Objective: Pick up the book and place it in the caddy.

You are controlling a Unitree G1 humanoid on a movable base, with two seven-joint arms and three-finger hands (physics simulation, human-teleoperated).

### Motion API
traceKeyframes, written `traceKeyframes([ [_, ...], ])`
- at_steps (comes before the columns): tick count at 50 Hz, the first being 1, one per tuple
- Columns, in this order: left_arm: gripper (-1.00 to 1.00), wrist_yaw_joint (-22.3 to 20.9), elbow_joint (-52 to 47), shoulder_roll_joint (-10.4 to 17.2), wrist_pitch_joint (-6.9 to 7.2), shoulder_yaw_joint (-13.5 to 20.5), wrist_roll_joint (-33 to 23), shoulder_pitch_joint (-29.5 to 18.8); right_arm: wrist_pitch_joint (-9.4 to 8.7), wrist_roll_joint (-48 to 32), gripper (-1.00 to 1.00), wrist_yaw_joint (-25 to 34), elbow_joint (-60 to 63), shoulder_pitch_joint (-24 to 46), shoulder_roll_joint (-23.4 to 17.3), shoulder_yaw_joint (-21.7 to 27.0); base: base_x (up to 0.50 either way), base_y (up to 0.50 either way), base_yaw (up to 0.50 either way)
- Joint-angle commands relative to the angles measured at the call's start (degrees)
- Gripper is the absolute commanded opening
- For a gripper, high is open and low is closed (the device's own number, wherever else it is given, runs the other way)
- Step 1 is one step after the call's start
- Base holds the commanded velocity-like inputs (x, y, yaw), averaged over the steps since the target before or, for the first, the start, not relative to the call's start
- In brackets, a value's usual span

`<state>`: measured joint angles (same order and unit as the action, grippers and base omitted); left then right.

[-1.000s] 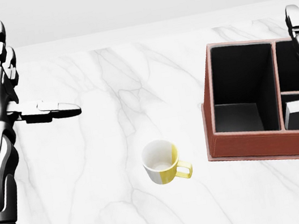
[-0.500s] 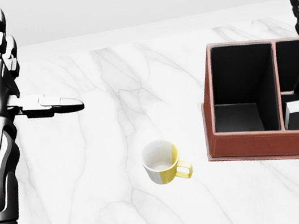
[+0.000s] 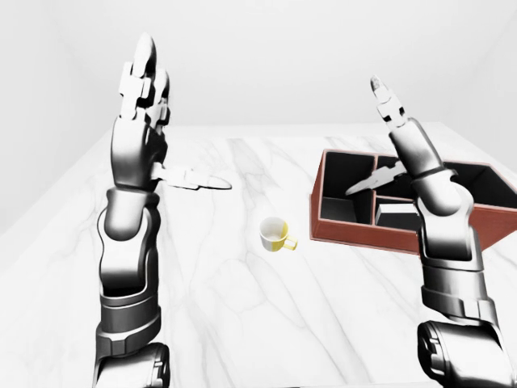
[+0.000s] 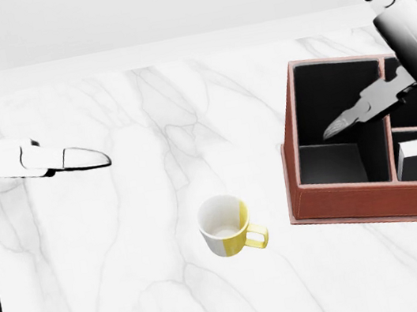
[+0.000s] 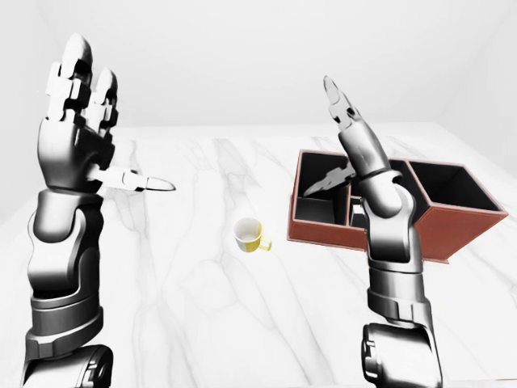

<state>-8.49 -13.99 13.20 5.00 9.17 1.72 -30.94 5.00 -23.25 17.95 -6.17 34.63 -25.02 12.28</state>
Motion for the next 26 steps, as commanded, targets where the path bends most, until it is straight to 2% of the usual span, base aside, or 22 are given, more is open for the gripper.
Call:
traceKeyframes([
  [1, 1.0, -1.6, -24.3, -1.1, 0.0, 1.5, 4.4, 7.0, 0.0, 13.4, 1.0, 6.6, 32.8, -14.7, 7.7, 2.4, 0.0, 0.0, 0.0],
  [4, 1.0, -1.6, -30.9, -1.2, 0.0, 2.8, 5.9, 8.7, 0.0, 15.7, 1.0, 7.0, 38.2, -18.0, 9.0, 3.5, 0.0, 0.0, 0.0],
  [8, 1.0, -0.9, -39.1, -1.0, 0.0, 6.7, 10.2, 10.2, 0.0, 19.1, 1.0, 7.3, 44.5, -22.8, 10.2, 6.1, 0.0, 0.0, 0.0],
  [9, 1.0, -0.6, -42.1, -1.1, 0.0, 8.7, 12.2, 10.6, 0.0, 20.6, 1.0, 7.3, 46.5, -24.5, 10.7, 7.3, 0.0, 0.0, 0.0],
  [12, 1.0, 1.4, -45.8, 0.0, 0.0, 11.7, 17.5, 12.1, 0.0, 23.7, 1.0, 6.9, 50.1, -26.5, 11.3, 9.6, 0.0, 0.0, 0.0],
  [13, 1.0, 3.3, -46.0, 1.3, 0.0, 12.3, 20.6, 13.2, 0.0, 24.4, 1.0, 6.6, 51.0, -26.9, 11.4, 10.3, 0.0, 0.0, 0.0],
  [15, 1.0, 10.5, -46.0, 6.6, 0.0, 13.4, 30.8, 16.9, 0.0, 26.5, 1.0, 6.5, 53.6, -28.3, 11.7, 11.9, 0.0, 0.0, 0.0],
  [17, 1.0, 19.2, -46.0, 14.3, 0.0, 13.5, 41.8, 21.6, 0.0, 28.4, 1.0, 6.1, 55.8, -29.6, 12.4, 13.4, 0.0, 0.0, 0.0],
  [18, 1.0, 22.4, -46.0, 18.1, 0.0, 13.0, 45.5, 24.3, 0.0, 29.2, 1.0, 6.0, 56.7, -30.1, 12.6, 14.0, 0.0, 0.0, 0.0],
  [21, 1.0, 27.3, -46.0, 25.2, 0.0, 11.9, 50.4, 30.1, 0.0, 32.3, 1.0, 6.2, 59.7, -32.5, 13.5, 16.5, 0.0, 0.0, 0.0],
  [26, 1.0, 29.5, -46.0, 32.0, 0.0, 10.3, 51.5, 38.5, 0.0, 36.9, 1.0, 7.2, 63.9, -36.5, 16.2, 19.9, 0.0, 0.0, 0.0],
])
